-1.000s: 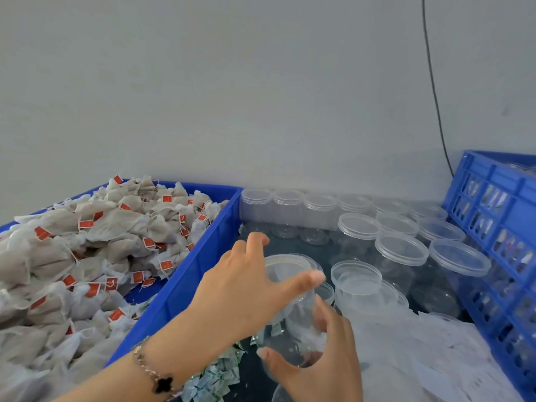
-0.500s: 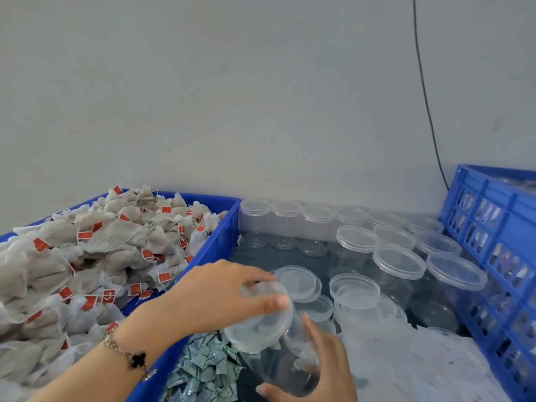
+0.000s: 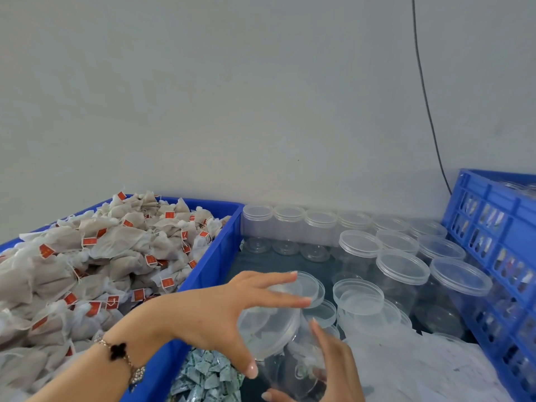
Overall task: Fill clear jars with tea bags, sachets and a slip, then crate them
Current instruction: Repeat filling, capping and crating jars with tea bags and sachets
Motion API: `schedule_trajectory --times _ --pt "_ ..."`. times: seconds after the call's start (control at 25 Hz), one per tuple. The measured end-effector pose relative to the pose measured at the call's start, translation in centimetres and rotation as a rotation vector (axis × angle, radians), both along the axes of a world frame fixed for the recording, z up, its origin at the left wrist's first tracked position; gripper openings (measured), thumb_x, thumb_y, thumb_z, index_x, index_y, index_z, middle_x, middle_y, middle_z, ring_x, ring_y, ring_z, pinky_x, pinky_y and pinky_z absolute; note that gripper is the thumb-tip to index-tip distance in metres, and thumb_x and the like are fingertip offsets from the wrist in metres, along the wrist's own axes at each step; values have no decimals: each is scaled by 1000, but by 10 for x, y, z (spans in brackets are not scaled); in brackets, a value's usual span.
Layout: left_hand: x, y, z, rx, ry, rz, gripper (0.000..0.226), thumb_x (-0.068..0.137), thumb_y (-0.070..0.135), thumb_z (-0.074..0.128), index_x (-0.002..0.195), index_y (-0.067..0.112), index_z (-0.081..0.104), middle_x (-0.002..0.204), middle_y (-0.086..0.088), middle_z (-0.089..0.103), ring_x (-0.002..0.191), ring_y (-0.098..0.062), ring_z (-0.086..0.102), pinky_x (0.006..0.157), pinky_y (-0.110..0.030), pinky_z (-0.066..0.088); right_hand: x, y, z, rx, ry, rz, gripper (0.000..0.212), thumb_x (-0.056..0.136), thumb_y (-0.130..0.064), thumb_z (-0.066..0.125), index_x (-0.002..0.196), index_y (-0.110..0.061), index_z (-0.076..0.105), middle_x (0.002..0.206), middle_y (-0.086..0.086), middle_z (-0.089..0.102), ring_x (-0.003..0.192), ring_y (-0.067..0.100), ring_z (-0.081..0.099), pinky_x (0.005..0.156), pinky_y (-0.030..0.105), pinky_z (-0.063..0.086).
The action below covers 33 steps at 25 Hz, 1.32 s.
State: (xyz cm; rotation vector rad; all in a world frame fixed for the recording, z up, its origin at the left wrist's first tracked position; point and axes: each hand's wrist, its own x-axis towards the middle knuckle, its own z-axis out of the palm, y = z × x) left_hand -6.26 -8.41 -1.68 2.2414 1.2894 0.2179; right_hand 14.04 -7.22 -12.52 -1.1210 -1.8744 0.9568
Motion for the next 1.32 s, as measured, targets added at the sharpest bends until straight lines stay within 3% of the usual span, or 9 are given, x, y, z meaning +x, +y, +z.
schedule_trajectory --times 0.08,0.2,0.32,0.56,0.72,0.84,0.96,1.12,1.32 --pt "1 -3 2 -4 -32 77 87 66 42 83 127 73 31 140 46 18 132 15 17 106 -30 29 9 -4 -8 3 22 9 63 78 -21 78 132 -10 47 93 -16 67 129 19 44 74 5 43" --pt "11 -8 1 148 0 333 74 52 90 52 122 69 35 118 41 43 106 20 40 91 -23 40 -2 -6 -3 138 37 -52 108 49 -64 79 136 -28 27 118 -13 52 118 -5 40 91 13 43" --pt "13 -9 1 250 186 469 108 43 103 10 135 53 37 124 30 49 105 12 48 93 -24 42 -4 -18 1 163 12 -70 128 27 -83 72 135 -28 27 125 -14 44 113 -15 35 93 10 38" --pt "12 -11 5 -92 7 111 113 68 50 82 137 67 -6 142 49 -6 138 14 -10 113 -26 4 -6 -11 -5 220 46 -102 125 27 -86 66 131 -24 36 123 -7 54 116 -2 45 95 19 43" --pt "6 -7 0 26 -25 169 97 69 36 86 130 70 19 133 46 22 130 13 14 111 -22 18 -4 -12 -8 232 -22 -60 110 38 -60 78 128 -46 17 124 -33 28 113 -25 23 89 -3 25" --pt "5 -4 -1 89 -247 319 76 56 64 75 123 64 39 120 35 44 110 18 41 94 -14 40 -3 -7 -18 268 27 -83 116 36 -62 78 137 -30 32 125 -23 41 117 -11 39 88 10 42" --pt "1 5 -2 196 -553 573 80 55 79 63 126 47 42 112 19 56 99 2 60 89 -28 51 -4 -9 -15 144 162 -111 111 30 -68 76 131 -56 31 119 -32 50 117 -9 46 88 11 45" --pt "0 12 -16 280 -423 783 103 48 77 62 137 40 26 109 17 44 88 5 54 61 -10 41 -1 -6 -16 14 146 -137 125 25 -72 74 139 -45 30 134 -20 42 124 -2 42 100 31 46" --pt "0 20 -32 258 -346 895 112 42 88 53 130 23 32 105 9 55 76 -5 58 59 -19 41 -2 -9 -20 21 295 -163 101 28 -64 78 122 -53 42 117 -32 52 111 -12 49 81 19 52"
